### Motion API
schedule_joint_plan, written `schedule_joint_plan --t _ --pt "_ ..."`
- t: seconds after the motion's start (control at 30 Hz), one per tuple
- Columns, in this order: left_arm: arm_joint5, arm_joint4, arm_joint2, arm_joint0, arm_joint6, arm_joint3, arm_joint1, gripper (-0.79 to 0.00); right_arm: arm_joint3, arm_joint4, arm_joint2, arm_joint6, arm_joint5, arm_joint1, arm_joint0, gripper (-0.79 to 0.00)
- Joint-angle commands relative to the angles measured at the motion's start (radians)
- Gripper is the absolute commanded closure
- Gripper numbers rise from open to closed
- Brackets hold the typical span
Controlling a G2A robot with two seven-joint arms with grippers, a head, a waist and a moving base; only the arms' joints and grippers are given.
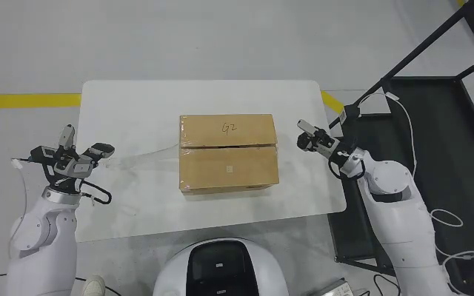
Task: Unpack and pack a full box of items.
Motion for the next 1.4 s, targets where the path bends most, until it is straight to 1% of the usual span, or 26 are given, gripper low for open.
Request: schedule_joint_plan --t 0.0,0.07,0.13,0.27,0.37,0.43,0.53,0.67,0.77,1.23,1.3,1.37 --pt "0.000 0.000 0.000 0.000 0.000 0.000 0.000 -0.785 0.005 -0.044 -0.029 0.040 0.012 0.002 0.013 -0.785" --pt "0.001 0.005 0.001 0.000 0.000 -0.003 0.000 -0.785 0.024 -0.071 -0.038 0.112 -0.004 0.007 0.035 -0.785" --pt "0.004 0.094 0.016 -0.004 -0.041 -0.025 0.006 -0.785 0.046 -0.103 -0.049 0.180 -0.032 0.012 0.050 -0.785" --pt "-0.075 0.296 0.040 -0.030 -0.054 -0.043 0.014 -0.785 0.098 -0.157 -0.075 0.306 -0.099 0.021 0.094 -0.785" --pt "-0.148 0.416 0.067 -0.051 -0.107 -0.056 0.020 -0.785 0.135 -0.202 -0.094 0.346 -0.137 0.026 0.129 -0.785" --pt "-0.161 0.452 0.087 -0.077 -0.157 -0.047 0.024 -0.785 0.163 -0.198 -0.102 0.360 -0.149 0.027 0.152 -0.785" --pt "-0.152 0.463 0.119 -0.142 -0.215 -0.009 0.028 -0.785 0.202 -0.181 -0.116 0.383 -0.159 0.029 0.191 -0.785" --pt "-0.155 0.461 0.161 -0.246 -0.222 0.083 0.028 -0.785 0.222 -0.159 -0.121 0.397 -0.165 0.029 0.211 -0.785" --pt "-0.129 0.422 0.195 -0.310 -0.239 0.154 0.025 -0.785 0.222 -0.159 -0.121 0.397 -0.165 0.029 0.211 -0.785" --pt "-0.129 0.422 0.195 -0.310 -0.239 0.154 0.025 -0.785 0.222 -0.159 -0.121 0.397 -0.165 0.029 0.211 -0.785" --pt "-0.129 0.422 0.195 -0.310 -0.239 0.154 0.025 -0.785 0.213 -0.120 -0.135 0.397 -0.180 0.026 0.207 -0.785" --pt "-0.129 0.422 0.195 -0.310 -0.239 0.154 0.025 -0.785 0.226 -0.093 -0.150 0.432 -0.204 0.026 0.219 -0.785"
